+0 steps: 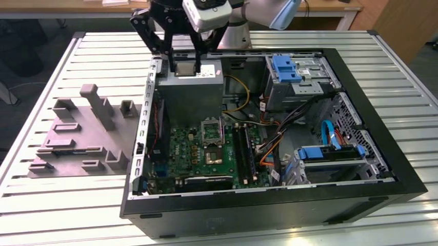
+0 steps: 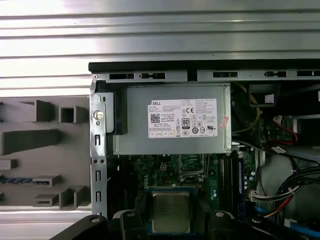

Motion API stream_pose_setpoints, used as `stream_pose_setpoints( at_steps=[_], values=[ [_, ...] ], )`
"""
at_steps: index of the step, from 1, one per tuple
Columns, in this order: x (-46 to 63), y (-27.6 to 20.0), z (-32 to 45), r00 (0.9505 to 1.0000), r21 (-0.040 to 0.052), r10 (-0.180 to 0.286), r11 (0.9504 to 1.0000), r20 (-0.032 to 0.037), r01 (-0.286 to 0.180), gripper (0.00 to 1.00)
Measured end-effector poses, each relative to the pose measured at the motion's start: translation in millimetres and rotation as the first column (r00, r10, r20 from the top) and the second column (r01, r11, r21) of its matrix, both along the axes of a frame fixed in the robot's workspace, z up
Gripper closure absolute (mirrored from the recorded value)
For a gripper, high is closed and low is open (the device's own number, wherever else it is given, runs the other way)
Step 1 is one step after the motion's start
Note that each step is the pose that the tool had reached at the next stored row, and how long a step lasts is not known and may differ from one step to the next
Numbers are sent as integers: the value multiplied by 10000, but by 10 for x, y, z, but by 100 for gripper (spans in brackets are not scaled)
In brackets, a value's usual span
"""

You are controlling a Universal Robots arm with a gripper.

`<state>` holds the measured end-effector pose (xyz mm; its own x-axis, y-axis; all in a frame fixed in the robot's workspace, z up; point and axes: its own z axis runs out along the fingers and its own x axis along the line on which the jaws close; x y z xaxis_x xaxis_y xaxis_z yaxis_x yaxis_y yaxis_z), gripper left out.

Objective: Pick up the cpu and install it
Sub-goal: 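Pick up the cpu and move it towards the insertion slot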

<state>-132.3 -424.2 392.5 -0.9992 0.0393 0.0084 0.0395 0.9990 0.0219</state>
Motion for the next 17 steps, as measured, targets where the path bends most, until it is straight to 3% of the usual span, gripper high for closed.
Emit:
stream_pose_setpoints(
  at_steps=[5,17],
  values=[
    [19,-28,-1,10000,0,0,10000,-1,0,53],
    [20,-38,-1,10000,0,0,10000,-1,0,53]
  ],
)
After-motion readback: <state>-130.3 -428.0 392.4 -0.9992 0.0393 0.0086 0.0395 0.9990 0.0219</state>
